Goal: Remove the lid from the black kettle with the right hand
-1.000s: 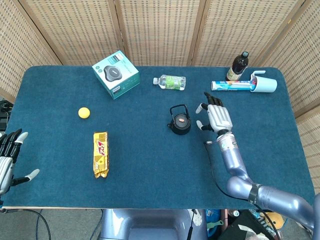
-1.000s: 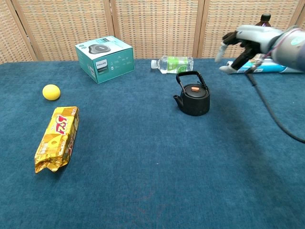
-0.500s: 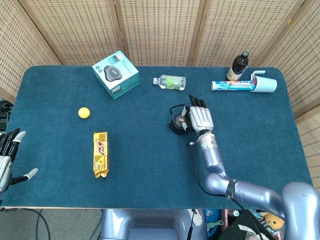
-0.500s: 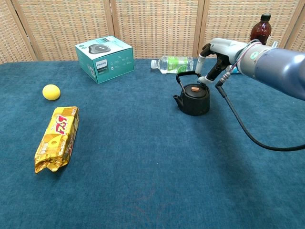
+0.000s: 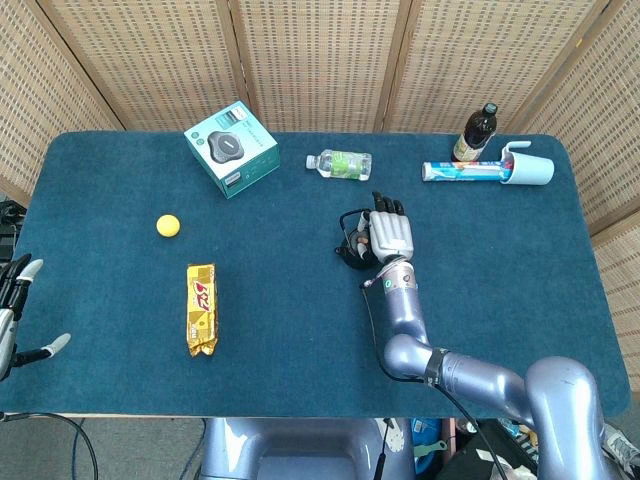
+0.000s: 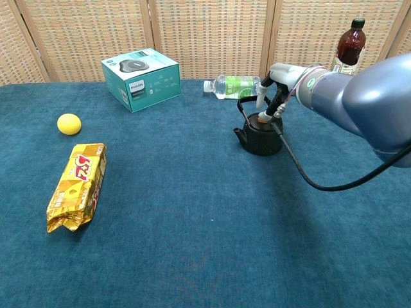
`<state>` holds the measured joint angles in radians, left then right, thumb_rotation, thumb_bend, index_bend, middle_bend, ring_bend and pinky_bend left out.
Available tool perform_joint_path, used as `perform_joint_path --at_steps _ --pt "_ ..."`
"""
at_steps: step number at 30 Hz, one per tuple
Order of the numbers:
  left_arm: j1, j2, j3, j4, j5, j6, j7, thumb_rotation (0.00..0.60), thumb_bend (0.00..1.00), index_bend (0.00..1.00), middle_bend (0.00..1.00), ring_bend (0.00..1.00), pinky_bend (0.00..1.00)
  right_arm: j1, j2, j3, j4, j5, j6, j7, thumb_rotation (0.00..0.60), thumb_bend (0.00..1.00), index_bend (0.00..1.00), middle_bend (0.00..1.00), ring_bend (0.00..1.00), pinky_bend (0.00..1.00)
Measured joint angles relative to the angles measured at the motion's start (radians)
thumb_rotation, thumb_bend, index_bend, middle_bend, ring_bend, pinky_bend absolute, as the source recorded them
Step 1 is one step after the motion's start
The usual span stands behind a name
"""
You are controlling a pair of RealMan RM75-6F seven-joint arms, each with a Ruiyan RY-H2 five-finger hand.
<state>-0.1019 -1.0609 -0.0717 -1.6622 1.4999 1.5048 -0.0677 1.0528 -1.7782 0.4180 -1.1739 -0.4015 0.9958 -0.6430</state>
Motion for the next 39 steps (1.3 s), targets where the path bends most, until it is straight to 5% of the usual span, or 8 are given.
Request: perform_joint_path --at_steps 25,39 --pt "-0.005 0.002 -0.005 0.009 -0.016 -0.012 -0.017 0.6 0.14 0.0 0.0 0.0 0.0 0.027 -0.059 -0.001 0.117 0.036 -0.05 -0.061 0.6 0.55 0.49 0.0 0.0 0.0" --pt "-0.006 0.002 -0.003 0.011 -0.015 -0.014 -0.02 0.6 0.15 0.0 0.0 0.0 0.0 0.023 -0.075 -0.005 0.156 0.021 -0.066 -0.068 0.6 0.59 0.6 0.0 0.0 0.0"
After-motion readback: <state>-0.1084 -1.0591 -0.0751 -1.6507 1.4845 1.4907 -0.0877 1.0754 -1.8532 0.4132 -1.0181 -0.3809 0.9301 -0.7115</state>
